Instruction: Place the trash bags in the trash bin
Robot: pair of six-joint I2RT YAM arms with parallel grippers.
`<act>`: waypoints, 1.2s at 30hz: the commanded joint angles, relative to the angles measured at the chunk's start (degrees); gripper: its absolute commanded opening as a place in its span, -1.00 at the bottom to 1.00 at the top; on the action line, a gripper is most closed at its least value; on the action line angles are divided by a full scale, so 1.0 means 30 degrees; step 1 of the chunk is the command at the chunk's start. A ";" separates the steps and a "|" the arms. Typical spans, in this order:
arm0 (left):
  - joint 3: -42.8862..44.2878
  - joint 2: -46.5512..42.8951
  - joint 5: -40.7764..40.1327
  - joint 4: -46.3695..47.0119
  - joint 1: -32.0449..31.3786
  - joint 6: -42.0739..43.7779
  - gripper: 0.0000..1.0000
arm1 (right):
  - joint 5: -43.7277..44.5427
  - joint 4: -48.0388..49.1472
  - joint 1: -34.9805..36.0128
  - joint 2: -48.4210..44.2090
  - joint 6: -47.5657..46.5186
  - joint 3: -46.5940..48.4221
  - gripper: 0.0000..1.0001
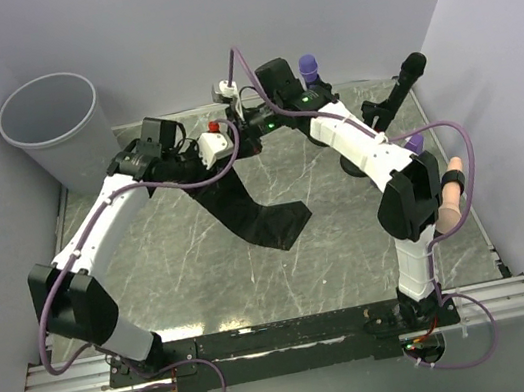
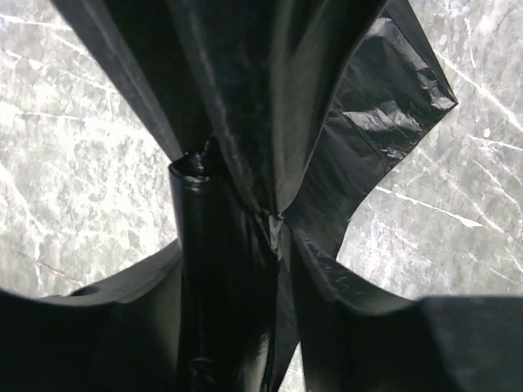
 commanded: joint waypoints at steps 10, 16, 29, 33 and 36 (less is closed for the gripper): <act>0.2027 0.1375 0.1084 -0.3388 0.0066 0.1207 -0.99 | 0.1633 0.3330 -0.0444 -0.2122 0.3525 -0.1013 -0.13; 0.6709 0.1696 0.1991 -0.4296 0.0447 -0.0636 -0.99 | 0.1325 0.4420 -0.2641 -0.2915 0.6494 -0.2188 0.39; 1.2899 0.2224 0.3282 -0.4065 0.0447 -0.3773 -0.99 | -0.1377 1.2057 -0.1883 -0.2127 1.0237 -0.3246 0.79; 1.3397 0.2195 0.2960 -0.3800 0.0447 -0.4067 -0.99 | -0.1583 1.4989 -0.1386 -0.1217 1.2552 -0.2570 0.81; 1.3486 0.2108 0.2754 -0.3683 0.0447 -0.4213 -0.99 | -0.1846 1.5462 -0.0918 -0.0660 1.3054 -0.2101 0.75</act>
